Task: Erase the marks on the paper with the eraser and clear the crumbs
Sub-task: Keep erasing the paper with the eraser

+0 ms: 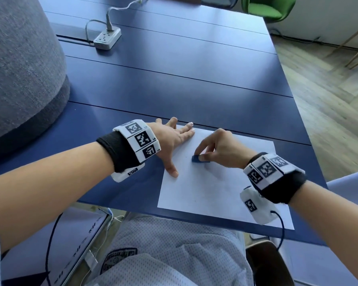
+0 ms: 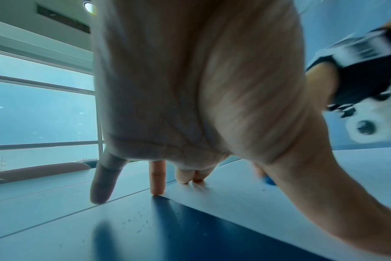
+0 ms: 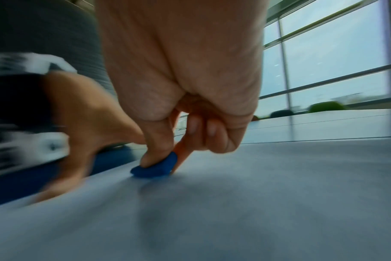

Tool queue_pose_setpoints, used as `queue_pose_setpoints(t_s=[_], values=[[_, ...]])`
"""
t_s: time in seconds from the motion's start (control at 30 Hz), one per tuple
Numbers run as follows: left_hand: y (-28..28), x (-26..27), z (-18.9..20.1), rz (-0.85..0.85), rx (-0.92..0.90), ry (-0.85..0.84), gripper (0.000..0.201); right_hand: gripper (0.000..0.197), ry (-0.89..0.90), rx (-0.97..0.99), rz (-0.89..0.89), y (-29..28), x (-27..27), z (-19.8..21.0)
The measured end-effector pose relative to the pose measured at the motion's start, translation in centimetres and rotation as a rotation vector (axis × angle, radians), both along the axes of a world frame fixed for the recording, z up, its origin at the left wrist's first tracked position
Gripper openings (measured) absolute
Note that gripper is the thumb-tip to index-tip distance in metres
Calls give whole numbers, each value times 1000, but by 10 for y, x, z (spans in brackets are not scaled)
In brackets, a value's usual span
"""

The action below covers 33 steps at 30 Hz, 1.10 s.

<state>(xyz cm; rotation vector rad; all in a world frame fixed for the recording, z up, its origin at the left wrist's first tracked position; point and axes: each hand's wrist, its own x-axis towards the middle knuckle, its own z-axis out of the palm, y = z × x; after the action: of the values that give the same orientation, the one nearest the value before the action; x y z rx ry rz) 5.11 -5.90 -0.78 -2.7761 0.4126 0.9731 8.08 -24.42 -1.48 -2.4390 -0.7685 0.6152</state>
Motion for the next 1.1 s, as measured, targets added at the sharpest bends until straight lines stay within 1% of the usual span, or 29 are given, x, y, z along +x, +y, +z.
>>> queue_pose_setpoints(t_s=[0.07,0.13,0.2,0.3,0.33,0.4,0.47,0.5,0.57,0.63,0.73,0.77,0.8,0.9,0.93,0.97,1.03,1.07,1.1], values=[[1,0,0,0,-8,0,141,10,-50,40,-152,-1,24,-4],[2,0,0,-4,-14,-6,141,8,-49,87,-254,-4,32,-6],[3,1,-1,-9,-23,-8,141,8,-9,99,-237,-4,26,-8],[5,1,-3,-3,-35,-6,142,7,58,58,-132,-2,18,-6],[5,1,-4,-2,-34,-6,142,7,31,58,-147,-1,24,-6],[5,2,-4,-8,-35,-10,142,7,-54,81,-252,-1,38,-7],[6,2,-5,-6,-42,-13,142,7,-63,115,-326,1,41,-10],[6,1,-5,-5,-42,-15,142,6,-39,124,-316,2,37,-12],[7,2,-7,-11,-35,-18,143,6,17,102,-232,5,26,-12],[7,2,-7,-13,-31,-18,142,5,28,78,-194,7,24,-9],[6,2,-5,-22,-21,-29,141,5,-65,110,-307,8,38,-10],[6,2,-5,-22,-21,-32,141,5,-67,127,-332,8,38,-11],[6,2,-5,-22,-20,-31,141,6,-48,135,-319,8,35,-12],[7,2,-6,-18,-20,-27,142,7,58,77,-147,9,17,-10],[7,2,-6,-16,-21,-25,142,7,58,60,-123,9,18,-9],[7,2,-5,-16,-22,-24,142,7,21,54,-139,8,24,-8],[6,2,-4,-14,-24,-25,142,5,-77,67,-240,5,35,-6],[6,2,-4,-13,-24,-28,142,5,-91,83,-277,4,37,-7],[6,2,-4,-12,-24,-29,142,4,-66,98,-281,2,34,-8]])
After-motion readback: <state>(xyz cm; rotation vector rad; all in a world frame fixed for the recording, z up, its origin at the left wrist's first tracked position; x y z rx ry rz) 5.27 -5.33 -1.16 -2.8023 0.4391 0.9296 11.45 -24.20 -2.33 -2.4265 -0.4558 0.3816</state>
